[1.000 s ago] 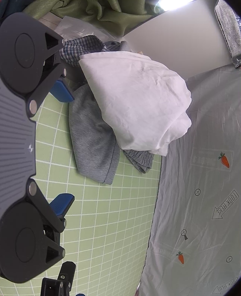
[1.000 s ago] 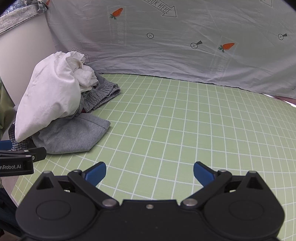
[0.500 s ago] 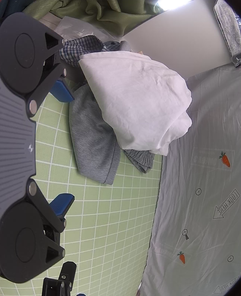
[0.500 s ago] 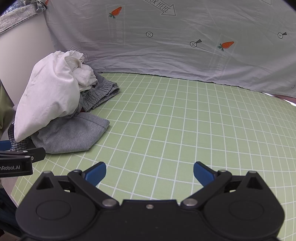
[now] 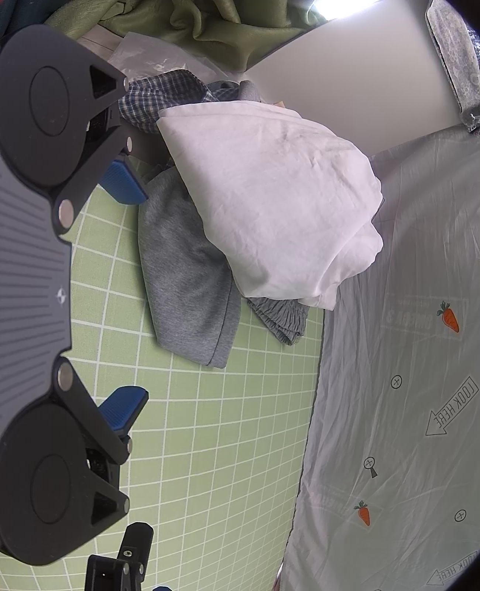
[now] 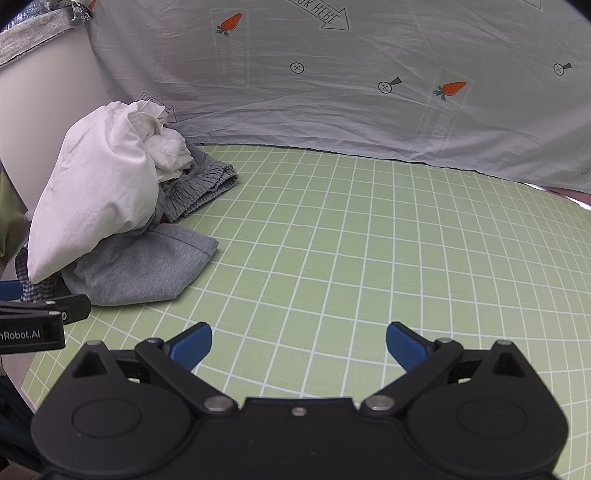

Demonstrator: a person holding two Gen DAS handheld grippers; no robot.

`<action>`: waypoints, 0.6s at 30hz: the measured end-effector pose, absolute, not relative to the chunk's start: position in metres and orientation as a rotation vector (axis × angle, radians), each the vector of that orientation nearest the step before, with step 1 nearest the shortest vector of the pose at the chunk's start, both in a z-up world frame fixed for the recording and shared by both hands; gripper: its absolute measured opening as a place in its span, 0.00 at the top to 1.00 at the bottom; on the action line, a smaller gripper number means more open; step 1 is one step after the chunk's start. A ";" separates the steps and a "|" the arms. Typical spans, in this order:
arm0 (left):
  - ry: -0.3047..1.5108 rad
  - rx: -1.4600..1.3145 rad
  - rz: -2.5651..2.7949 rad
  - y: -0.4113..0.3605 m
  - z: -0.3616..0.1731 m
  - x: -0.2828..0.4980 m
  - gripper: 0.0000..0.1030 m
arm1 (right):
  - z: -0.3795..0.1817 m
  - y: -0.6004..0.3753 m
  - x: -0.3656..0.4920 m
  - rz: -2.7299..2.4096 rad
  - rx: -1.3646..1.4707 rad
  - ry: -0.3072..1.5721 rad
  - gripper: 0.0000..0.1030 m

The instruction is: Fold clothes

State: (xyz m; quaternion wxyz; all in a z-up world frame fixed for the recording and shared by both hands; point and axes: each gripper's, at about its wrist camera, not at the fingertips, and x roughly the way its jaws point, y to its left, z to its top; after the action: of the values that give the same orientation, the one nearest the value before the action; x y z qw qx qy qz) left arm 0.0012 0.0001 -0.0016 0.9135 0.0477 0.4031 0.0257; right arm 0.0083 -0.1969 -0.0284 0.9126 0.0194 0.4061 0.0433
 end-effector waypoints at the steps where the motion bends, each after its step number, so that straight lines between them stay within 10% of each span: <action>1: 0.831 0.098 0.054 0.000 -0.002 0.001 0.00 | -0.028 -0.197 0.008 0.089 0.040 0.837 0.01; 18: 0.851 0.089 0.050 0.001 -0.007 0.009 0.00 | -0.032 -0.194 0.013 0.089 0.041 0.854 0.01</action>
State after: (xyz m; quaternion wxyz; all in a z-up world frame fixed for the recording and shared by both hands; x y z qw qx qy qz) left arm 0.0086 0.0014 -0.0074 0.9095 0.0434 0.4127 0.0241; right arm 0.0131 -0.1938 -0.0320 0.9091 0.0197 0.4140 0.0429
